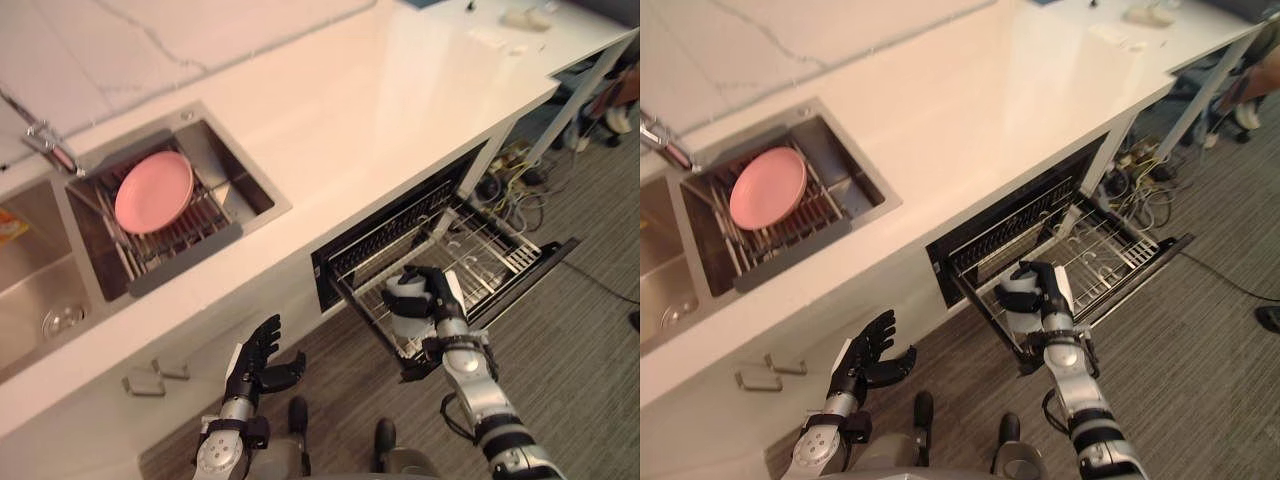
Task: Walk over to the sink, pick up the cup, carry it to the dishwasher, place the cup inside the dishwasher, then close the dishwasher door
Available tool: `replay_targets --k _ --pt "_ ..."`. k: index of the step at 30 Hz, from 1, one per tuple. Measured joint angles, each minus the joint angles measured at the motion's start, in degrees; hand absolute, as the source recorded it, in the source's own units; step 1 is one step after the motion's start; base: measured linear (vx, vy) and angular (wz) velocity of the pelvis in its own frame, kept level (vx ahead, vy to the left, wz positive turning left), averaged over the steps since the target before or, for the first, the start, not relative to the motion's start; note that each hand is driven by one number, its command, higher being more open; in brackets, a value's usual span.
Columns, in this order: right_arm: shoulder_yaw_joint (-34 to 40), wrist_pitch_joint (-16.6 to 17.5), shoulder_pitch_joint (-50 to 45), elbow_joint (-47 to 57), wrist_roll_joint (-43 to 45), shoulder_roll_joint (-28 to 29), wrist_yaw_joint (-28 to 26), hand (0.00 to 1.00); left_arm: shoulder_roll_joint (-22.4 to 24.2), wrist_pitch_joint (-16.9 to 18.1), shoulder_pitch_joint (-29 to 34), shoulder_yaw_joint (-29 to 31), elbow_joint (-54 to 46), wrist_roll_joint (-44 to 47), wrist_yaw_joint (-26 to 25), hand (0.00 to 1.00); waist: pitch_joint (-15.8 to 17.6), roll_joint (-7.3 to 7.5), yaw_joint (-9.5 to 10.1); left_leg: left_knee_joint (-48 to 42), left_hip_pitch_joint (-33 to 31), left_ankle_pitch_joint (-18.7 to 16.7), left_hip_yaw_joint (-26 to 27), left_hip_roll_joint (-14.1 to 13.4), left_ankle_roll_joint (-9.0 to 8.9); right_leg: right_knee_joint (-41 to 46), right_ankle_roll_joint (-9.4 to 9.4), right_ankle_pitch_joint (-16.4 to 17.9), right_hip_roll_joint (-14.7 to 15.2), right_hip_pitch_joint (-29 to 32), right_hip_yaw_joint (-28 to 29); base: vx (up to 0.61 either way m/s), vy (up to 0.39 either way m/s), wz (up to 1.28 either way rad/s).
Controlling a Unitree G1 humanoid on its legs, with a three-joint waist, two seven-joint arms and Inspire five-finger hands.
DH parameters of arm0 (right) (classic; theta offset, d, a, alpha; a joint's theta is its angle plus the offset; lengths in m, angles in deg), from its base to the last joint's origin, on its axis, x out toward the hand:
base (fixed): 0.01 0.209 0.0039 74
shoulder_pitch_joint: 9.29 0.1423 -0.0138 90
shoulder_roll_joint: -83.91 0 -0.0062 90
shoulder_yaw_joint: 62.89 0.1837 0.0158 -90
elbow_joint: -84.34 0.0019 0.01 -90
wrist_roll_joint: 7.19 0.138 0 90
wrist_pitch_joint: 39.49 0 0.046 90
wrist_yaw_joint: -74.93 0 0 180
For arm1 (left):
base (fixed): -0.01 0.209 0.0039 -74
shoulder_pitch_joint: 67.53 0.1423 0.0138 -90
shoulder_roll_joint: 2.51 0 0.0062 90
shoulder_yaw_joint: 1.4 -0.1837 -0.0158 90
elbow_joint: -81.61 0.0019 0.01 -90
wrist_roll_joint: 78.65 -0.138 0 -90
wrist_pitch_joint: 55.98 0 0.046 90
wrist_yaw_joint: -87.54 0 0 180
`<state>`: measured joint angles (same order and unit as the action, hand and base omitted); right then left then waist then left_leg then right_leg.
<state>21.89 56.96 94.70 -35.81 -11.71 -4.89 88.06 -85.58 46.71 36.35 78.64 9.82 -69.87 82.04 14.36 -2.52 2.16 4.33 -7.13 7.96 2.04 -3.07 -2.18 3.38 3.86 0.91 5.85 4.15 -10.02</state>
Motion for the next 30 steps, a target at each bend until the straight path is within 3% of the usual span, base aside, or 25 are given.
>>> replay_targets --k 8,12,13,27,30 --pt "0.5 -1.3 8.9 -4.4 -4.9 -1.5 2.9 0.30 0.0 0.0 -6.1 2.4 7.1 -3.0 -4.1 0.90 5.5 -0.84 0.62 -0.7 -4.8 1.5 -0.8 0.3 0.16 4.4 -0.12 0.2 0.7 6.1 -0.5 -0.08 0.023 0.05" --pt "1.0 -2.6 9.3 -5.3 -7.7 -1.8 4.6 0.30 0.1 0.1 -6.7 2.9 9.8 -4.3 -5.3 0.90 5.8 -0.95 1.03 -0.7 -6.1 1.9 -0.8 0.3 0.17 5.9 -0.39 0.7 0.8 8.0 -0.5 0.00 0.000 0.00" --pt "1.1 -2.9 9.5 -5.3 -8.8 -1.9 5.0 0.90 0.3 0.1 -6.9 2.9 10.8 -4.4 -5.4 0.90 6.0 -1.00 0.98 -0.7 -6.1 2.0 -0.9 0.2 0.14 6.0 -0.40 0.7 0.7 8.2 -0.4 0.00 0.000 0.00" --pt "4.2 -3.3 9.9 -4.9 -10.3 0.0 6.5 0.90 2.3 0.1 -8.1 2.7 14.2 -5.6 -5.7 0.90 8.3 -1.82 -0.29 -0.5 -6.1 2.6 -1.2 0.2 -0.06 6.0 -0.29 0.7 0.7 8.2 -0.7 0.00 -0.001 0.00" --pt "5.1 -3.3 7.1 -0.3 -8.9 1.1 6.3 0.90 2.7 0.1 -8.1 2.7 14.1 -5.6 -5.7 0.90 8.3 -1.85 -0.36 -0.5 -5.4 2.5 -1.2 0.2 -0.19 5.4 -0.24 0.7 0.7 7.2 -0.8 0.04 -0.004 0.01"
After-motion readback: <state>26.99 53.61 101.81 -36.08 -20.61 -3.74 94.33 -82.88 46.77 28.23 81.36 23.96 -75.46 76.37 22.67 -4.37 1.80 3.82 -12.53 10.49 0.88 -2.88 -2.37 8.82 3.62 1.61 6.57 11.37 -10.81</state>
